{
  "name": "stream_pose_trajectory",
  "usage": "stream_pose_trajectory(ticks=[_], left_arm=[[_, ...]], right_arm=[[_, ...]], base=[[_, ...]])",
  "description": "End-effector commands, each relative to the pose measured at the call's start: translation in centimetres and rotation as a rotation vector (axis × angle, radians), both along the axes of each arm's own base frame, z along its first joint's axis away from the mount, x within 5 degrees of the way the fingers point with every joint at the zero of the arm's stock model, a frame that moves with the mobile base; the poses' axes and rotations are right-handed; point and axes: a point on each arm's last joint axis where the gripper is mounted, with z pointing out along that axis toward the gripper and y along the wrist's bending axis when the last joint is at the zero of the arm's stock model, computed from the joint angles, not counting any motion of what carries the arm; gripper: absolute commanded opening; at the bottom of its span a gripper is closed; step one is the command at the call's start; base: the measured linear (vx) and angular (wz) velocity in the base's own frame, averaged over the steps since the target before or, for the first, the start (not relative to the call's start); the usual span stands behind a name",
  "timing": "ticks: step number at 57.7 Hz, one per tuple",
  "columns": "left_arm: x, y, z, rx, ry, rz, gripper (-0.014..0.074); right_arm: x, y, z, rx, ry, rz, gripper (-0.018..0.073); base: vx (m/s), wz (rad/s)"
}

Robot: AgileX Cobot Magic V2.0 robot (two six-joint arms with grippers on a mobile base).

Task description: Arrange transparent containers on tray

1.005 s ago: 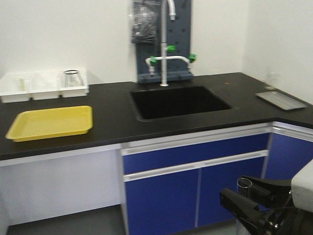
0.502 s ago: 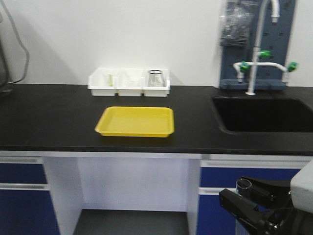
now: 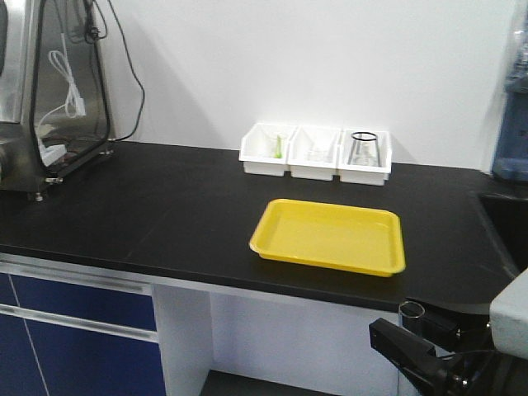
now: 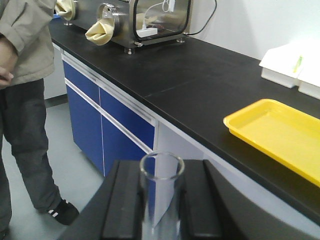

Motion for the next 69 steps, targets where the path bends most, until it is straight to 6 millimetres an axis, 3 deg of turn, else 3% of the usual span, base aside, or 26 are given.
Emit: stream_pose_trajectory(ticks=[1, 31, 69], left_arm=[[0.06, -0.20, 1.54, -0.033, -0.092, -0.017, -0.0006], [0.06, -0.20, 1.52, -0.033, -0.091, -0.017, -0.0006], [0.06, -0.20, 1.52, -0.033, -0.091, -0.017, -0.0006]], right_arm=[[-0.16, 0.04, 1.92, 0.060, -0.102, 0.020, -0.0013], [-0.16, 0.04, 1.92, 0.060, -0.102, 0.020, -0.0013], [-0.16, 0.04, 1.92, 0.060, -0.102, 0.020, -0.0013]], base=[[0.32, 0.27], [0.34, 0.09], [0.32, -0.27]])
